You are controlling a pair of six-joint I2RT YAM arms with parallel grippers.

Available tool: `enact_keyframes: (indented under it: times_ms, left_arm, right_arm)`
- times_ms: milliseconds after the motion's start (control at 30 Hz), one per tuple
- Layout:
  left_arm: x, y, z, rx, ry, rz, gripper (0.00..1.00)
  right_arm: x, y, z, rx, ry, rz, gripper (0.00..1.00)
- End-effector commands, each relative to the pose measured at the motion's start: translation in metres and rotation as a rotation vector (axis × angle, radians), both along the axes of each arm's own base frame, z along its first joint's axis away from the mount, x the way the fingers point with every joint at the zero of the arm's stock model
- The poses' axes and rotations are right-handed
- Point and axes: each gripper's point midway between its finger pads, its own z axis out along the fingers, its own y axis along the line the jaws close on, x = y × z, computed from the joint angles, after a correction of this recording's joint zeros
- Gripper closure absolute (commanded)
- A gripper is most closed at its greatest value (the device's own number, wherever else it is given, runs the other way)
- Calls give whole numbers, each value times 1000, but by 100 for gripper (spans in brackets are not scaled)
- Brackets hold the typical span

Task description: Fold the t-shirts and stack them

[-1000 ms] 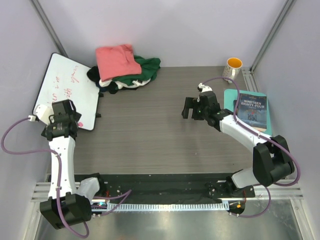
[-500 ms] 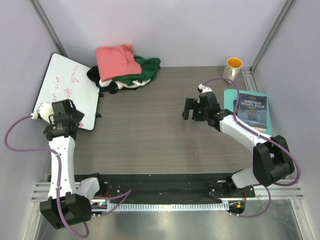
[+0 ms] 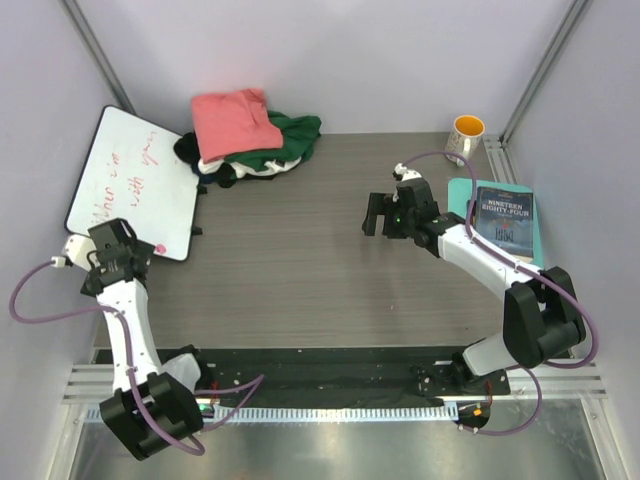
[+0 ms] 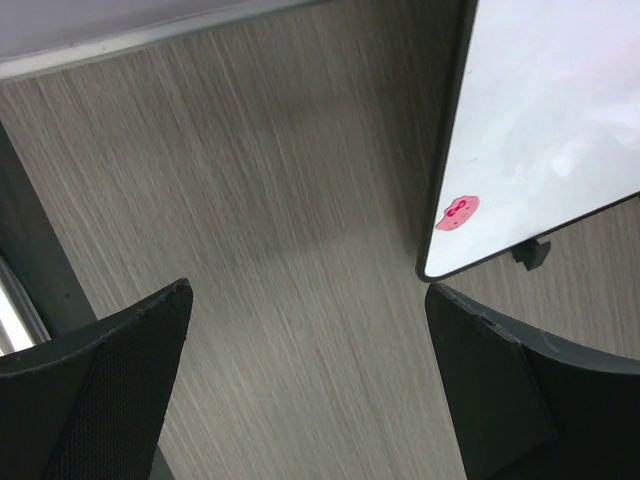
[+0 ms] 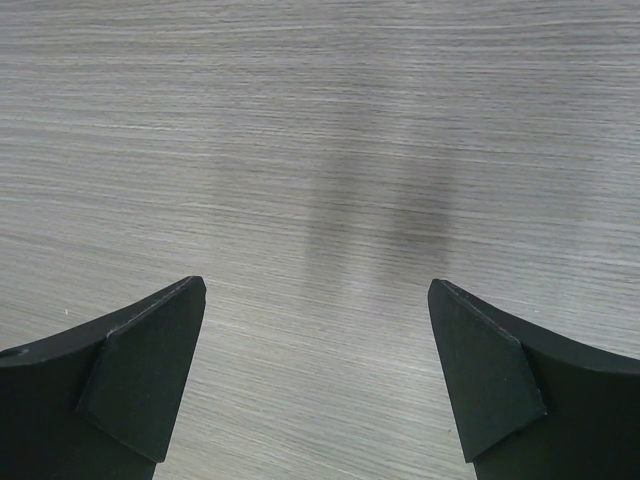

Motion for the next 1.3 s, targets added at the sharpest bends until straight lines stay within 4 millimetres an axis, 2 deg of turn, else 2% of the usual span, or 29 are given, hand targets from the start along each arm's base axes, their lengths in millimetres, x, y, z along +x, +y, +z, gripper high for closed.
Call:
enact_keyframes:
  times_ms: [0,67,233,367,433,467,567,667,767,833,1133,1233,1267]
  left_arm:
    - [10,1,10,0,-97,-2,0]
    - [7,6,16,28,-113,27,0]
    - [20,15,26,61,-218,65,0]
    - [30,18,10,38,-256,79,0]
    - [36,21,8,51,-288,80,0]
    - [36,21,0,53,-286,75,0]
    - [43,22,1,53,-335,63,0]
    - [59,23,5,65,-410,28,0]
    - [66,23,2,56,-411,10,0]
    - [70,26,4,73,-405,-3,0]
    - [84,42,-19,67,-364,13,0]
    - [98,41,-24,57,-405,-32,0]
    - [107,44,-16,76,-460,-52,0]
  right_arm:
    - [2,9,23,39,-46,44,0]
    - [3,12,20,44,-32,54,0]
    - [5,21,22,71,-19,79,0]
    - [5,22,24,70,-11,87,0]
    - [5,22,24,70,-13,90,0]
    - [5,23,24,70,-9,90,0]
    - [3,27,18,88,16,102,0]
    - [2,31,15,102,33,115,0]
    - [2,34,15,108,39,129,0]
    - [4,37,21,117,31,139,0]
    - [8,46,40,150,8,165,0]
    - [6,47,44,157,4,175,0]
    - [6,47,43,158,6,177,0]
